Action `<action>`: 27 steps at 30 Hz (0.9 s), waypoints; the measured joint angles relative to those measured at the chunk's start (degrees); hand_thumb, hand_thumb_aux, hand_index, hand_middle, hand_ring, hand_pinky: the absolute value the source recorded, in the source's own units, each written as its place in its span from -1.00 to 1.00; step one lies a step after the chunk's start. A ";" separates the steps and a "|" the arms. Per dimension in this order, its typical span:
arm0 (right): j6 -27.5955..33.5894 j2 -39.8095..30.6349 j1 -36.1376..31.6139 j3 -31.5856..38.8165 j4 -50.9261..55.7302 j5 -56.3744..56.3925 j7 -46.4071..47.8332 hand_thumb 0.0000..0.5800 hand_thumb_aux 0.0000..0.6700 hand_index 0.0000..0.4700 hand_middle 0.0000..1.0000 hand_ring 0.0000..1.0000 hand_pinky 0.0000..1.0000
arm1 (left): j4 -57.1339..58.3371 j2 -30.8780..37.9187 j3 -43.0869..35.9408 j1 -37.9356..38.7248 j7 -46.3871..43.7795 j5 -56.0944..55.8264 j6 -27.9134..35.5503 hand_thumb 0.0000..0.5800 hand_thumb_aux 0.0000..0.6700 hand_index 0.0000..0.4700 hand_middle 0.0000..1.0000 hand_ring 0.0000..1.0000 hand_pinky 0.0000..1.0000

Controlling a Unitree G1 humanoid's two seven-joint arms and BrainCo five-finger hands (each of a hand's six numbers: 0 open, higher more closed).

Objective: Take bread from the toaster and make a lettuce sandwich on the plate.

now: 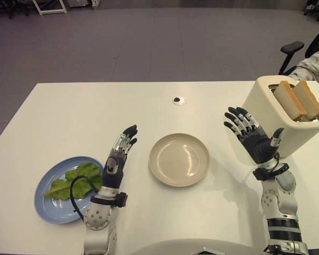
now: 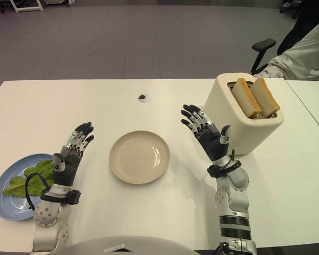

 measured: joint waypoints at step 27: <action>-8.19 -31.61 -10.38 -16.37 19.23 -34.29 -26.49 -1.00 -1.00 -1.00 -1.00 -1.00 -1.00 | 1.59 -0.38 -1.75 -1.45 0.11 1.16 -0.99 -1.00 -1.00 -1.00 -1.00 -1.00 -1.00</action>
